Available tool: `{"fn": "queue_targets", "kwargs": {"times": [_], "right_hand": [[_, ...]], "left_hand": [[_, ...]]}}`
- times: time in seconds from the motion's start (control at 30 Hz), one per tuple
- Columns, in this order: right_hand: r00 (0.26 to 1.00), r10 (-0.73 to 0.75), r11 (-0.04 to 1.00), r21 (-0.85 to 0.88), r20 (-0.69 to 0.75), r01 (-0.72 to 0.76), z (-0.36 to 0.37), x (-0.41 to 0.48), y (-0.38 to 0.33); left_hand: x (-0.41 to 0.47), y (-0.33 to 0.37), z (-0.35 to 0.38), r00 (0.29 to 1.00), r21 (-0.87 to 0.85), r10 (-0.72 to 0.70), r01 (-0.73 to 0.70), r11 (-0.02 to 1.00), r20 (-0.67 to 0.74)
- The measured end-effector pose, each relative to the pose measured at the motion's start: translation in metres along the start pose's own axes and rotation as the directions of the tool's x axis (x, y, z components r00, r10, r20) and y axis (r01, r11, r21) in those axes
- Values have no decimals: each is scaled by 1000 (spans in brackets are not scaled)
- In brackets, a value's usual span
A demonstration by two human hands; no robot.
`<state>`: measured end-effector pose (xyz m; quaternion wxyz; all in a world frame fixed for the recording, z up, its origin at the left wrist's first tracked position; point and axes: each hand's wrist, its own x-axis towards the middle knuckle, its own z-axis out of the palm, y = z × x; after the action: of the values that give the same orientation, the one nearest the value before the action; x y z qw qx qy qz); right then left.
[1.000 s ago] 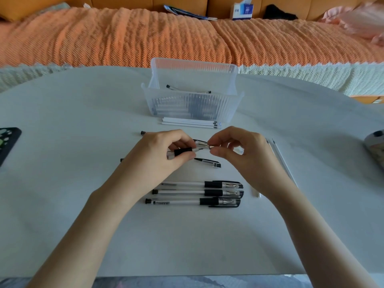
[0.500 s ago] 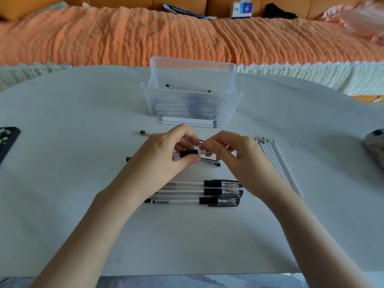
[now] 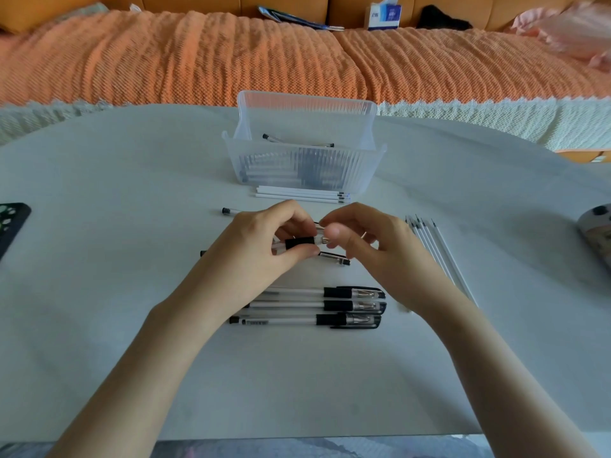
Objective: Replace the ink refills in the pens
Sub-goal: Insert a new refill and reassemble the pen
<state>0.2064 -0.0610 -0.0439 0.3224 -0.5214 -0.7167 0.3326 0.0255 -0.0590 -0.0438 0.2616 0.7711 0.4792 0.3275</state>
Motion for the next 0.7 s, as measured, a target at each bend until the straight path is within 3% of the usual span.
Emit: {"fn": "queue_targets", "kwargs": {"times": [0.7], "right_hand": [[1000, 3, 1000, -4, -4, -3, 0, 0, 0]], "left_hand": [[-1, 1, -1, 1000, -9, 10, -10, 1000, -7]]}}
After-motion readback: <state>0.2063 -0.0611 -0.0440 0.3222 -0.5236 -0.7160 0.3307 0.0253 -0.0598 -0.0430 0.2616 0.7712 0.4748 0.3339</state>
